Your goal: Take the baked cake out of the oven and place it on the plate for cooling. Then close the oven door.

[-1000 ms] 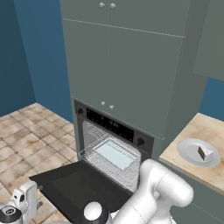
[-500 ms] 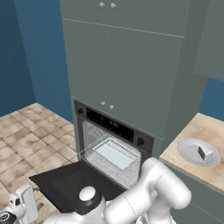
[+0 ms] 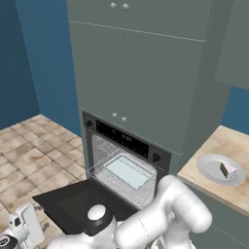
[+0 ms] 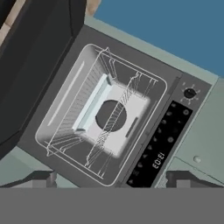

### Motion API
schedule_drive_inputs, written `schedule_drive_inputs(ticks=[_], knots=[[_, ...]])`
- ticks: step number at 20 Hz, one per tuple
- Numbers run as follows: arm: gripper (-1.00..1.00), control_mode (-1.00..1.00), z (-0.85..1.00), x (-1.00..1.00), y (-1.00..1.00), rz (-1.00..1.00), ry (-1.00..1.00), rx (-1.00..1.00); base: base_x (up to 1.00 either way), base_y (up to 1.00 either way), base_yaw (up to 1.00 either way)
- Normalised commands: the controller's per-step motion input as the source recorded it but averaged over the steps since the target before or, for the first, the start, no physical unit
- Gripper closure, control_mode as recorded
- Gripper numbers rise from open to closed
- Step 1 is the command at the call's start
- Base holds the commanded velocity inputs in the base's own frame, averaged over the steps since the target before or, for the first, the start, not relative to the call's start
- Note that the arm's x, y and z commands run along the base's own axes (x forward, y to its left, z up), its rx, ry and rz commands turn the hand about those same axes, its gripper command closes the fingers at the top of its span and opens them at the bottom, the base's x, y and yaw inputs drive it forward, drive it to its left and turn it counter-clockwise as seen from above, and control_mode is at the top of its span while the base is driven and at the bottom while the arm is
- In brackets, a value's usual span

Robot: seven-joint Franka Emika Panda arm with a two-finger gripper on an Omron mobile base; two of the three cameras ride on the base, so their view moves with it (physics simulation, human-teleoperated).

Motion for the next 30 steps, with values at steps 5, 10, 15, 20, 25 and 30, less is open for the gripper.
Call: schedule_drive_inputs(ticks=[5,10,15,20,25,30], knots=[[-1.0,-1.0,-0.85,0.0,0.04,-0.07,-0.01,-0.17,0.0,0.0,0.0],[-1.0,-1.0,-0.97,0.0,0.06,-0.06,0.0,-0.15,0.0,0.0,0.0],[-1.0,-1.0,-1.0,0.0,0.1,-0.05,0.0,-0.14,0.0,0.0,0.0],[-1.0,-1.0,-1.0,-0.03,0.09,-0.04,0.0,-0.16,0.0,0.0,0.0],[-1.0,-1.0,-0.99,-0.2,0.19,-0.03,0.0,-0.16,0.0,0.0,0.0],[-1.0,-1.0,-1.0,-0.28,0.29,-0.04,-0.01,-0.17,0.0,0.0,0.0]])
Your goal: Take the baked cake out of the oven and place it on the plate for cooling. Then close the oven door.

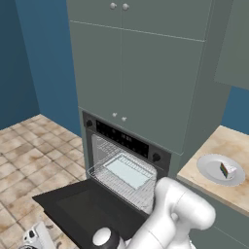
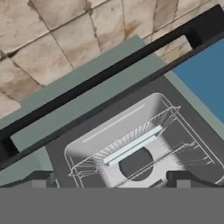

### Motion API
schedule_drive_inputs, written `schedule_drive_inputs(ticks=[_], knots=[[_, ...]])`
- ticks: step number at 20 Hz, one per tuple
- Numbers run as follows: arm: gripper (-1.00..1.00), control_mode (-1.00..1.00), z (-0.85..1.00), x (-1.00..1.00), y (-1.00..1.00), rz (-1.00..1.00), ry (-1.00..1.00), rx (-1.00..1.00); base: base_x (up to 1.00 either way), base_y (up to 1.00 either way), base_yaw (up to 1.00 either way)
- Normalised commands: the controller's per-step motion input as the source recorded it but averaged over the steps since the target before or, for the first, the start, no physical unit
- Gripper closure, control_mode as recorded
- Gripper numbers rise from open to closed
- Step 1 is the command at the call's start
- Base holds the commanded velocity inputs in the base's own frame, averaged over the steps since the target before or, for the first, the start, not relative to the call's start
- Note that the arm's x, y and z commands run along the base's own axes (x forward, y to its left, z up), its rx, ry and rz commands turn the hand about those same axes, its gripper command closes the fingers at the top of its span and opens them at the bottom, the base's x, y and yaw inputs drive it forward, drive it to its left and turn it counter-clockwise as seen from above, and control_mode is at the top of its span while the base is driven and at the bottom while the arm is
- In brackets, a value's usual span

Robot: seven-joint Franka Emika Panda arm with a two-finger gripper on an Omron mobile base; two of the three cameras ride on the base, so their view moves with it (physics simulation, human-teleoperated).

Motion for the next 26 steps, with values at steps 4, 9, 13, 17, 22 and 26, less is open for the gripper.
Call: schedule_drive_inputs(ticks=[4,9,13,17,22,26], knots=[[-1.0,-1.0,-0.93,-0.36,0.1,-0.05,-0.05,-0.17,0.0,0.0,0.0],[-1.0,-1.0,-0.86,-0.15,0.0,-0.06,-0.15,-0.16,0.0,0.0,0.0],[-1.0,-1.0,-0.88,0.0,0.0,-0.03,-0.26,-0.17,0.0,0.0,0.0],[-1.0,-1.0,-0.85,0.0,0.0,-0.01,-0.33,-0.16,0.0,0.0,0.0],[-1.0,-1.0,-0.9,0.0,0.03,0.0,-0.33,-0.14,0.0,0.0,0.0],[-1.0,-1.0,-0.9,0.0,0.15,0.0,-0.29,-0.13,0.0,0.0,0.0]])
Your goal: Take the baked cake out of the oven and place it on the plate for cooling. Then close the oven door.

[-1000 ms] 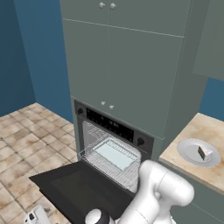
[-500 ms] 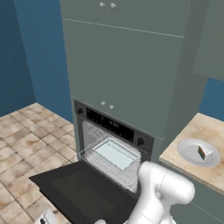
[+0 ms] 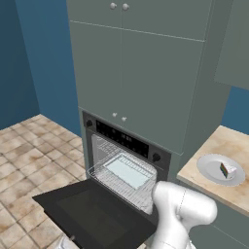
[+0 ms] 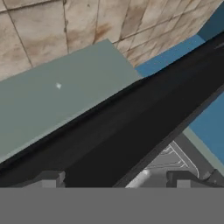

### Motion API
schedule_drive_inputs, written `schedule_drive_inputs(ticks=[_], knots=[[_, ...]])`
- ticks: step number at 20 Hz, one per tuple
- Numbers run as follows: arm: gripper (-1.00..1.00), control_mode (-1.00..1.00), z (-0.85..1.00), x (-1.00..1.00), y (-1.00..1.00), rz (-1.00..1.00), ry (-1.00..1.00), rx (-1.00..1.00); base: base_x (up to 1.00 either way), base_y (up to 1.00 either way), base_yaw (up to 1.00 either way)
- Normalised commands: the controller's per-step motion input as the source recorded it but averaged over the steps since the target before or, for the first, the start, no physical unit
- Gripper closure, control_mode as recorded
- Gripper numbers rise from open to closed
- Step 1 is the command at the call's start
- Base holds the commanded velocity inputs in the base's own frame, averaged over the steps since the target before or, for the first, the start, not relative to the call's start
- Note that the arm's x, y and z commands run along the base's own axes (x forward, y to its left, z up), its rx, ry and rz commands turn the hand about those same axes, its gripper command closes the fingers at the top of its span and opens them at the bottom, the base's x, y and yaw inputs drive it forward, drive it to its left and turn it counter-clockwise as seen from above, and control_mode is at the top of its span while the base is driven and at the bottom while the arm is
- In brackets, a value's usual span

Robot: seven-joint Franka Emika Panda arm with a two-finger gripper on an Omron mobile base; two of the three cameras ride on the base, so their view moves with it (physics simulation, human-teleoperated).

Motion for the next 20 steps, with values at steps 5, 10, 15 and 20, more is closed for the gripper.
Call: schedule_drive_inputs(ticks=[5,10,15,20], knots=[[-1.0,-1.0,-0.89,0.0,0.27,-0.02,-0.26,-0.13,0.0,0.0,0.0],[-1.0,-1.0,-0.85,0.0,0.35,-0.04,-0.23,-0.12,0.0,0.0,0.0],[-1.0,-1.0,-0.77,0.08,0.26,-0.07,-0.23,-0.13,0.0,0.0,0.0],[-1.0,-1.0,-0.63,0.23,0.04,-0.12,-0.26,-0.18,0.0,0.0,0.0]])
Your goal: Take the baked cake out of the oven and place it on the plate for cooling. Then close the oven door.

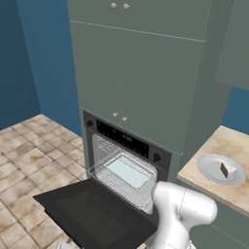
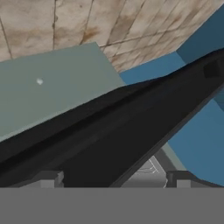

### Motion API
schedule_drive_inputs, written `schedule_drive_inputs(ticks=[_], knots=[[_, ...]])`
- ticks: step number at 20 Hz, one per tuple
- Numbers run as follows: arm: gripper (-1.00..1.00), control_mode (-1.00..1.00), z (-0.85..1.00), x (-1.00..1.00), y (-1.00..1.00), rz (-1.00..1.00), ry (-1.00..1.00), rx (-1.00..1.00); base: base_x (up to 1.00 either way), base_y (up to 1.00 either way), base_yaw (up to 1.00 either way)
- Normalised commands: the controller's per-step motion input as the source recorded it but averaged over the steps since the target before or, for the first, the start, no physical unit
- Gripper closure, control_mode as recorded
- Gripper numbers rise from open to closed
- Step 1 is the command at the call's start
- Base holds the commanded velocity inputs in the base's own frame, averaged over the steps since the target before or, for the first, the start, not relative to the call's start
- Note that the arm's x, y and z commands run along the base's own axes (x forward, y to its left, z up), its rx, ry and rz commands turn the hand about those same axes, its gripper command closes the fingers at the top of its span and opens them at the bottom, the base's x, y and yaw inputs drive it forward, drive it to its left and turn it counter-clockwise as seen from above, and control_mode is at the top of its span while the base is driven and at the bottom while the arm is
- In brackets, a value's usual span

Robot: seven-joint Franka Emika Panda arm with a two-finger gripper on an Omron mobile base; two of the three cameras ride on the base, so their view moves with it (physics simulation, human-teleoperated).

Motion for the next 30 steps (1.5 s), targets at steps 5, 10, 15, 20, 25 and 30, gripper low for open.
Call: schedule_drive_inputs(ticks=[5,10,15,20,25,30], knots=[[-1.0,-1.0,-0.3,0.32,-0.03,-0.17,-0.28,-0.21,0.0,0.0,0.0],[-1.0,-1.0,-0.04,0.41,-0.3,-0.21,-0.28,-0.21,0.0,0.0,0.0],[-1.0,-1.0,0.0,0.4,-0.49,-0.26,-0.28,-0.24,0.0,0.0,0.0],[-1.0,-1.0,0.0,0.41,-0.6,-0.29,-0.28,-0.28,0.0,0.0,0.0],[-1.0,-1.0,0.0,0.45,-0.68,-0.29,-0.27,-0.3,0.0,0.0,0.0],[-1.0,-1.0,0.0,0.52,-0.76,-0.29,-0.25,-0.29,0.0,0.0,0.0]])
